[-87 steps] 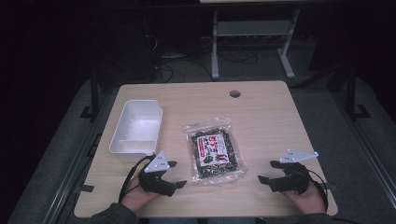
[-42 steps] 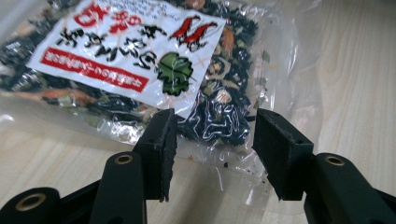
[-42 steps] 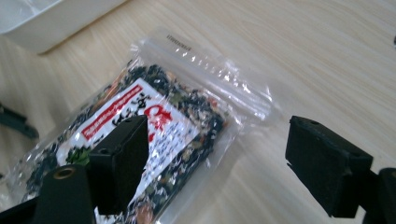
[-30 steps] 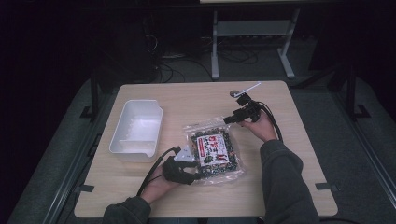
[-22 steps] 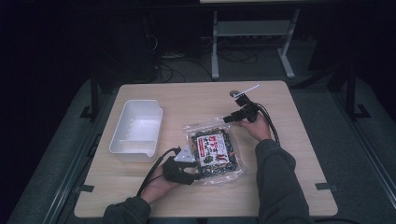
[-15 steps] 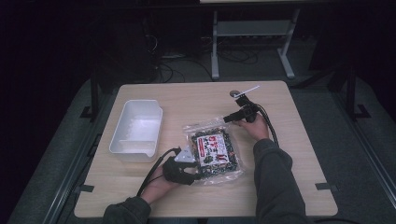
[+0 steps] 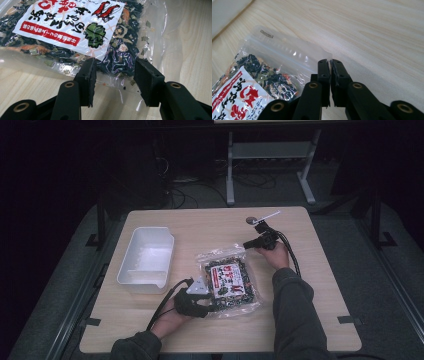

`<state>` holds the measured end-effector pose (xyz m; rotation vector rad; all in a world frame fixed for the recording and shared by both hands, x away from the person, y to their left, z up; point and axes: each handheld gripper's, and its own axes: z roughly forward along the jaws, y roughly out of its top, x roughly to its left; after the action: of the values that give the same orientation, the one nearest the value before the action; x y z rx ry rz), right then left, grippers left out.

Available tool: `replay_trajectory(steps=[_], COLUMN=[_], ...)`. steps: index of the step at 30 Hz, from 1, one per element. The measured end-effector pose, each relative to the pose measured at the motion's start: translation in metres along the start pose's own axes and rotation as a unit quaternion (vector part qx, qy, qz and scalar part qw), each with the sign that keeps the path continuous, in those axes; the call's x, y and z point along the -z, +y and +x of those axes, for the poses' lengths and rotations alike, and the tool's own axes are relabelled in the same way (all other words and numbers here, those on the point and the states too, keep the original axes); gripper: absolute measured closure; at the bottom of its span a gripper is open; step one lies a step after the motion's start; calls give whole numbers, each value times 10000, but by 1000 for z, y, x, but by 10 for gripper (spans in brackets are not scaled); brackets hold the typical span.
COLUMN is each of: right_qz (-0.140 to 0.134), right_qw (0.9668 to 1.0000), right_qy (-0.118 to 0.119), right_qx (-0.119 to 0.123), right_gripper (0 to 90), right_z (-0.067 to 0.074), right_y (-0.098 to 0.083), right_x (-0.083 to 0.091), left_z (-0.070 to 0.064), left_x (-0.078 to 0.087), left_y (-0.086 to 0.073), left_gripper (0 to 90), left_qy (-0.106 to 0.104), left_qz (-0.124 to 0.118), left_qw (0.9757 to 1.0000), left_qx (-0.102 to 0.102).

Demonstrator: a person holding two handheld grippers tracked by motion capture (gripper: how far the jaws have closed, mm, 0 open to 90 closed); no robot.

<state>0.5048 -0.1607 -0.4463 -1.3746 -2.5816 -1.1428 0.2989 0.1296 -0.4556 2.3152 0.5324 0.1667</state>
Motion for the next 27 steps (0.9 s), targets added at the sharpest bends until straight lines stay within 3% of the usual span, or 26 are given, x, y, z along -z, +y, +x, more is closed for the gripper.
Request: replay_trajectory(steps=[9,14,16,23,27], right_qz=[-246,-481,-612,-966,-1150], right_qw=[9995,9982,9971,9933,9907], right_qy=[143,247,284,361,439], right_qx=[146,267,361,511,576], right_gripper=[900,900,900,900,900], right_z=[6,13,19,29,33], right_y=[2,3,3,-4,-10], right_x=[18,37,50,77,90], left_z=[3,7,11,17,22], left_x=[2,9,13,18,20], left_y=[-1,-1,-3,-7,-9], left_gripper=[490,448,396,272,249], left_qy=[50,191,295,550,514], left_qz=[16,-191,-319,-522,-621], left_qw=[9999,9992,9979,9938,9912], left_qx=[132,290,480,818,1049])
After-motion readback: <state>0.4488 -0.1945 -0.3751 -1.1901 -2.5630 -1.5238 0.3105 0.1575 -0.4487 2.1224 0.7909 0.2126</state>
